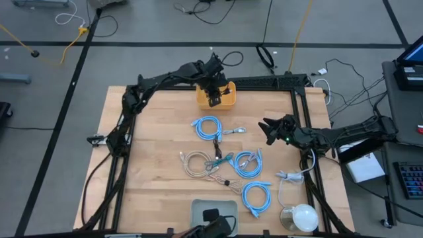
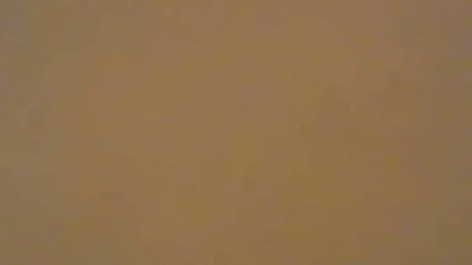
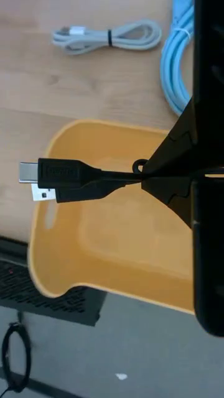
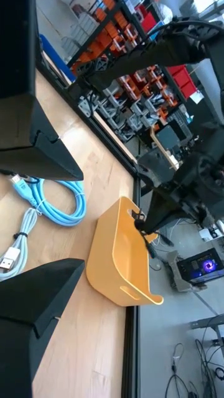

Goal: Sort cables into bins
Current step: Put the black charger cable into the yellow bin, then put the white charger cable into the yellow bin

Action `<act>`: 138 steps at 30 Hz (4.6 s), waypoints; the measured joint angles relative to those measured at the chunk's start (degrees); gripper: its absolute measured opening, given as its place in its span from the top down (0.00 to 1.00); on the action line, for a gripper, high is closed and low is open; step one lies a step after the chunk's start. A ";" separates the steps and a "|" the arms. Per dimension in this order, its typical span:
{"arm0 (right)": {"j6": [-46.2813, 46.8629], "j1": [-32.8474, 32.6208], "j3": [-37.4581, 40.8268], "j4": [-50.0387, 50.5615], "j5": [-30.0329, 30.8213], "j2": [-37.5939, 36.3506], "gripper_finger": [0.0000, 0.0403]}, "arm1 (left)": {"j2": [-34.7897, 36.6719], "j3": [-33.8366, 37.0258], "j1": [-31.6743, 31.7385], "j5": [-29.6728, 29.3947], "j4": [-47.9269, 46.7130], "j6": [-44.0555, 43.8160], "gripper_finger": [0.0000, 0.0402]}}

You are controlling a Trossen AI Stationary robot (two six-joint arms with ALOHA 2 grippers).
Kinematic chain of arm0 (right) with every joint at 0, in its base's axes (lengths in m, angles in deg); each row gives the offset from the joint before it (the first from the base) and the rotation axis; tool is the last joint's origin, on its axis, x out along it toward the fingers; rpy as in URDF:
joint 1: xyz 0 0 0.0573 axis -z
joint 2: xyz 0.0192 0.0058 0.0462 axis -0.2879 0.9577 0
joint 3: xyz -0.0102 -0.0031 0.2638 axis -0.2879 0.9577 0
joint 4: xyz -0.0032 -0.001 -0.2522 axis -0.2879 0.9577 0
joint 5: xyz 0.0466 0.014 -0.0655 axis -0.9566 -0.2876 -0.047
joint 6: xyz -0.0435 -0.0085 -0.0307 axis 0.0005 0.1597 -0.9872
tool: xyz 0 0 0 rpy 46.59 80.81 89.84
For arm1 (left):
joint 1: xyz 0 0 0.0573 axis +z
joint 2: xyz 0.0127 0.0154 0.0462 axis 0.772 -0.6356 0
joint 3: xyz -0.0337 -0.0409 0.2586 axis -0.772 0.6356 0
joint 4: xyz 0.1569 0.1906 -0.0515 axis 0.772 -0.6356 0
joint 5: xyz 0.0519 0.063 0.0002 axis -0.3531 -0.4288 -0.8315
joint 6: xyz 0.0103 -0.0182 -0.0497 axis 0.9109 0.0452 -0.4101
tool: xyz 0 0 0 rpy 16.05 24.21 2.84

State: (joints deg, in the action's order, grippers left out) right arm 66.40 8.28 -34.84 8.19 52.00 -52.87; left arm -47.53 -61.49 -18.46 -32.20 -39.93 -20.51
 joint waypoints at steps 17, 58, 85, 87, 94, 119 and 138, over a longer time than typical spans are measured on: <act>-0.22 0.00 0.00 0.02 -0.01 0.00 0.47 | -2.88 0.04 -0.22 -1.74 -1.54 1.33 1.00; -0.27 0.00 0.02 0.17 0.04 0.00 0.47 | 12.78 -1.68 -2.56 6.78 -7.02 -8.30 0.64; -30.27 10.79 -12.66 8.48 -25.56 24.87 0.47 | 39.61 43.41 -18.93 7.76 4.34 -30.76 0.64; -33.84 13.00 -14.42 8.67 -27.38 29.32 0.47 | 42.62 44.67 -18.16 7.04 5.56 -32.77 0.64; -46.40 20.25 -22.72 14.55 -40.16 41.31 0.47 | 48.00 44.85 -17.36 4.10 7.20 -35.59 0.64; -60.05 24.88 -35.01 23.31 -46.20 63.26 0.51 | 48.44 44.87 -19.02 3.13 9.08 -36.52 0.64; -52.74 24.85 -34.88 20.80 -43.42 59.41 0.98 | 48.42 44.87 -19.04 1.68 9.30 -36.46 0.64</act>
State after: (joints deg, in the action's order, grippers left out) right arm 13.66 33.14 -69.72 29.00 8.58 6.53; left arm 0.89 -16.61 -37.50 -30.52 -30.63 -56.97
